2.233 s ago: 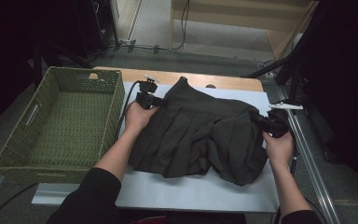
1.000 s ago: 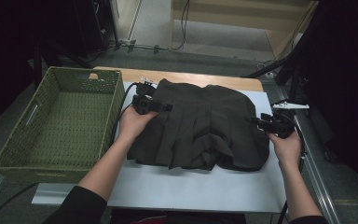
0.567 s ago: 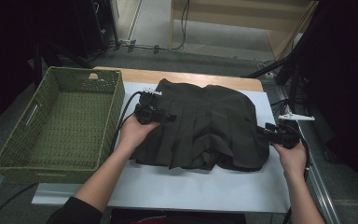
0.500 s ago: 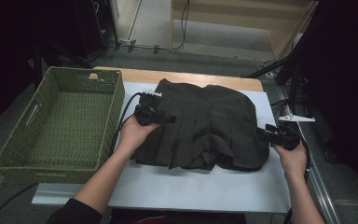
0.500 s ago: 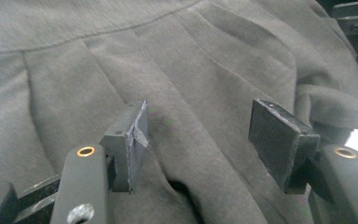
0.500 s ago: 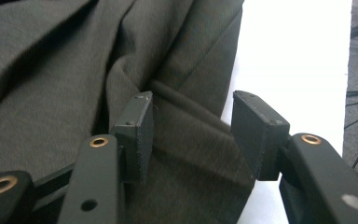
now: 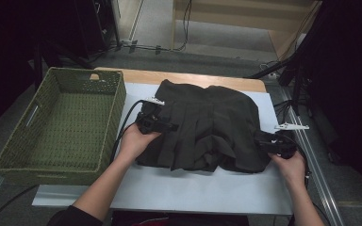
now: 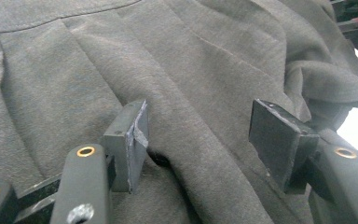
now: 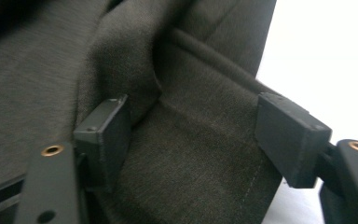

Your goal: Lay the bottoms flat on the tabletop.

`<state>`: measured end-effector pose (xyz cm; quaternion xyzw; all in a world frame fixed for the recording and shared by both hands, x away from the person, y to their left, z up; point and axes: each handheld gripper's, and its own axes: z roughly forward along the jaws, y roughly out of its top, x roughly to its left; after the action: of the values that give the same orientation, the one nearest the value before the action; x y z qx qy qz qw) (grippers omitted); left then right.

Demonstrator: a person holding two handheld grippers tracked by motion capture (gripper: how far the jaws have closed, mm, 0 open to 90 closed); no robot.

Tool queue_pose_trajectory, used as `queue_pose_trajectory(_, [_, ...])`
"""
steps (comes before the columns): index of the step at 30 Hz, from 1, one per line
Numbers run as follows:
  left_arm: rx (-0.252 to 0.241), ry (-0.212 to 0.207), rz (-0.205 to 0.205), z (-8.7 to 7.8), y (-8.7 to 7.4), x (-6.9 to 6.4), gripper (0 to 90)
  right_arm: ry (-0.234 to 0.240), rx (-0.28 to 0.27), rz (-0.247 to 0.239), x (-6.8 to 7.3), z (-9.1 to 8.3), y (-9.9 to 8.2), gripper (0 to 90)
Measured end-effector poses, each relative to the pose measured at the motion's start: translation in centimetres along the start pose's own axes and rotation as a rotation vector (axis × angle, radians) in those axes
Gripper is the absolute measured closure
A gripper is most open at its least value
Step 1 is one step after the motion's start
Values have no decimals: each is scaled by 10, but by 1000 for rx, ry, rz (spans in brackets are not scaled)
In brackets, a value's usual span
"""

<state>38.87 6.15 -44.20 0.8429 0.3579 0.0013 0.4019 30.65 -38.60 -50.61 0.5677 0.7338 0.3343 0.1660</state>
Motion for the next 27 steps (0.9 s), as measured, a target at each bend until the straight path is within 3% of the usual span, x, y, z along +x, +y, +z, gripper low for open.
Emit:
queue_pose_trajectory(4, [0,-8,-8,0,-3,0,387,-21,52,-26,2,14,-3,255])
queue_pose_trajectory(5, [-1,-11,-9,0,-3,0,387,-26,38,-43,2,15,-5,295])
queue_pose_trajectory(7, [-1,-10,-7,0,-4,0,387,-38,7,-92,5,15,-9,421])
queue_pose_trajectory(8, [0,-10,-6,0,-4,0,388,-45,-9,-82,5,14,-12,523])
queue_pose_trajectory(9, [1,-10,-6,1,-4,0,388,-43,-13,-79,5,12,-13,730])
queue_pose_trajectory(11, [6,-13,1,2,-5,-2,388,-34,8,-67,6,9,-13,836])
queue_pose_trajectory(14, [9,-11,7,3,-7,-3,388,-54,89,-52,12,2,-5,860])
queue_pose_trajectory(15, [8,-16,6,2,-8,-3,388,-49,87,-33,13,-4,-3,861])
queue_pose_trajectory(22, [0,-24,8,-1,-8,-6,388,2,-12,99,19,-57,-5,861])
queue_pose_trajectory(27, [-6,-28,14,-3,-8,-9,388,-22,-92,103,29,-96,-11,864])
